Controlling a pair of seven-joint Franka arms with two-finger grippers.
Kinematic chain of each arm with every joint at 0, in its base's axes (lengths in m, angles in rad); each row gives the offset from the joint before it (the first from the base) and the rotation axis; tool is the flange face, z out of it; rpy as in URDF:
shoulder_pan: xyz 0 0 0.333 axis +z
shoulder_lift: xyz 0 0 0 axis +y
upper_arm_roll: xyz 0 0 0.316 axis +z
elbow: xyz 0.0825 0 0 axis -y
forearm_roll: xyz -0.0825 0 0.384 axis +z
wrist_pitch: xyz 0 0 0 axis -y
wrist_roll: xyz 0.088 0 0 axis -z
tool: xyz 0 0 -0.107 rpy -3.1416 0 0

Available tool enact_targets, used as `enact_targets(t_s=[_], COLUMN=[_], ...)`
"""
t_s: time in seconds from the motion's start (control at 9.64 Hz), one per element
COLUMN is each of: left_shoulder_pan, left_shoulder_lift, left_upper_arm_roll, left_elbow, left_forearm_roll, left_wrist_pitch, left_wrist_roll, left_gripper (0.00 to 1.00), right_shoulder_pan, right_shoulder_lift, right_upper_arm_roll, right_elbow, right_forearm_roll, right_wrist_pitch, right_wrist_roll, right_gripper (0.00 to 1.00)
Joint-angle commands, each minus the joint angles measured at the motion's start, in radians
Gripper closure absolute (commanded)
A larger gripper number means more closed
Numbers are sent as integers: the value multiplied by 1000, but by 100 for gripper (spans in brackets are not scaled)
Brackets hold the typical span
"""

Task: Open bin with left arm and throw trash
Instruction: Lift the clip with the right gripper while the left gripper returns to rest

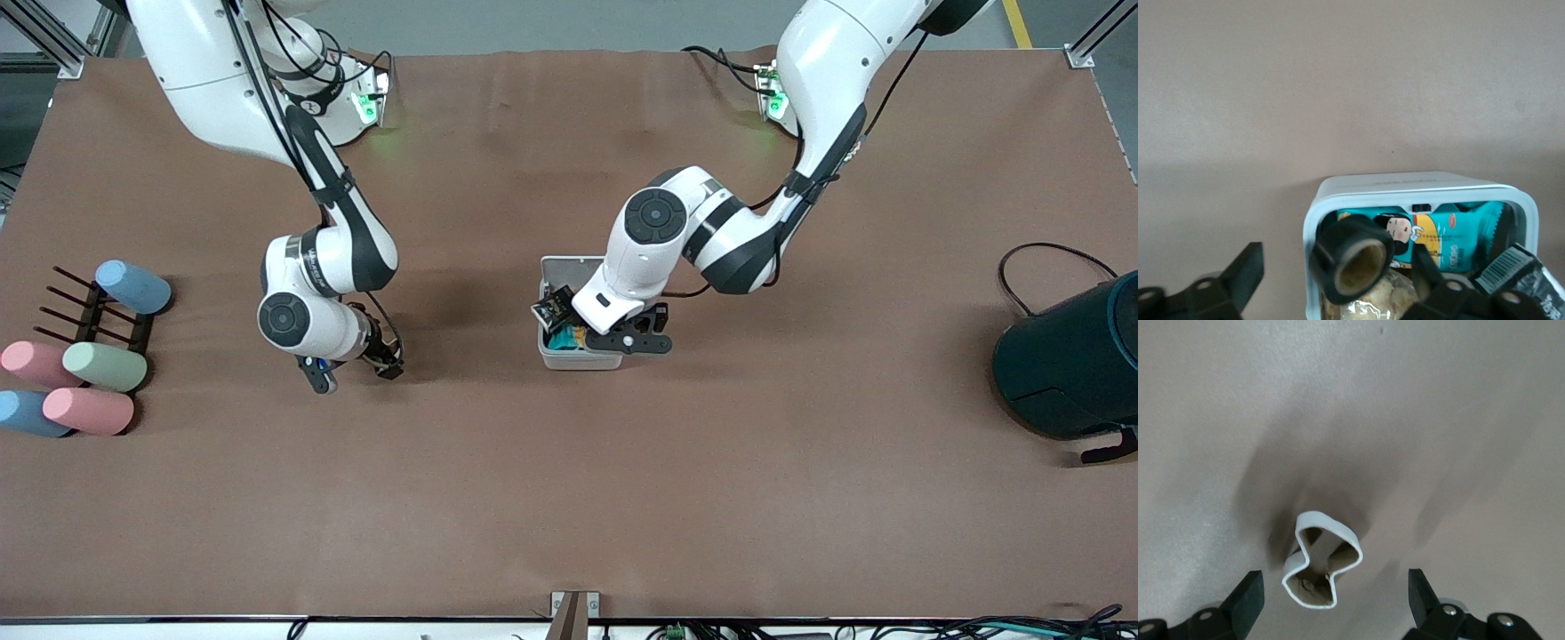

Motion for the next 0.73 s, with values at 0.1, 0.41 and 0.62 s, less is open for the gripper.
enact_targets(t_s=[0.1, 0.41, 0.62], left_shoulder_pan=[36, 149, 241], left_shoulder_lift=[-21, -147, -231], left_upper_arm_roll=[3, -6, -12], left_elbow=[42, 44, 44], left_forearm_roll=[7, -4, -10], left_wrist_pitch=[-41, -205, -314], left_wrist_roll=[25, 39, 152], left_gripper=[0, 0, 0], right_shoulder_pan=[12, 10, 13], right_shoulder_lift=[-34, -28, -31], right_upper_arm_roll=[2, 2, 2], right_elbow=[-64, -63, -61], right_forearm_roll=[14, 14, 14], right_wrist_pitch=[88, 122, 121], right_wrist_roll=[49, 83, 101], right_gripper=[21, 83, 100])
